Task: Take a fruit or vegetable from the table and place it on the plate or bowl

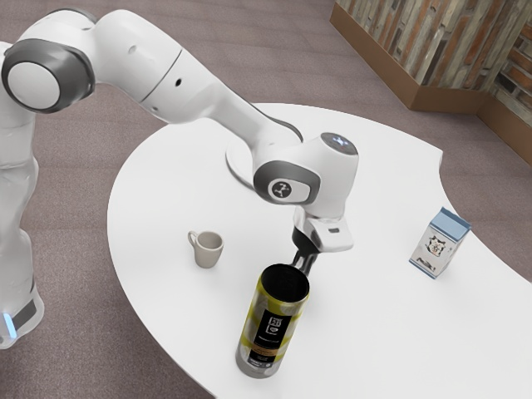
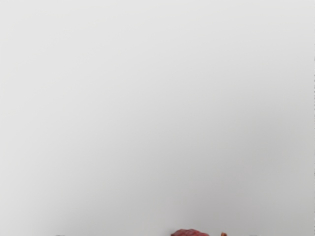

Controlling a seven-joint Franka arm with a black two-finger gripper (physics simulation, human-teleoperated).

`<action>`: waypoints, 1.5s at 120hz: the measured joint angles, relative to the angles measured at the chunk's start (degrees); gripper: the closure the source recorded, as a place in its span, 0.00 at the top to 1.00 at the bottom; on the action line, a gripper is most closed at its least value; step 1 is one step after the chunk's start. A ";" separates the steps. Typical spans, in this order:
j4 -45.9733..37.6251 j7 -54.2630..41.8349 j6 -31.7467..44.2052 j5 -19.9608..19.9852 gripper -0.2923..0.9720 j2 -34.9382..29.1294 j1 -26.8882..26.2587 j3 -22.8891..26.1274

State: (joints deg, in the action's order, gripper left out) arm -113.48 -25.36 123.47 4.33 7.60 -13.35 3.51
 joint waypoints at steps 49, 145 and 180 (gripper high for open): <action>-0.43 -0.03 -2.22 -5.48 0.34 -10.12 -0.95 -0.29; 12.32 -13.36 -12.02 -10.05 0.34 -2.55 29.28 -4.83; 11.62 -14.65 -13.31 -10.32 0.71 -7.02 24.30 -5.29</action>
State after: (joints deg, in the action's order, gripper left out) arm -101.86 -40.01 110.16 -5.98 0.58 10.95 -1.78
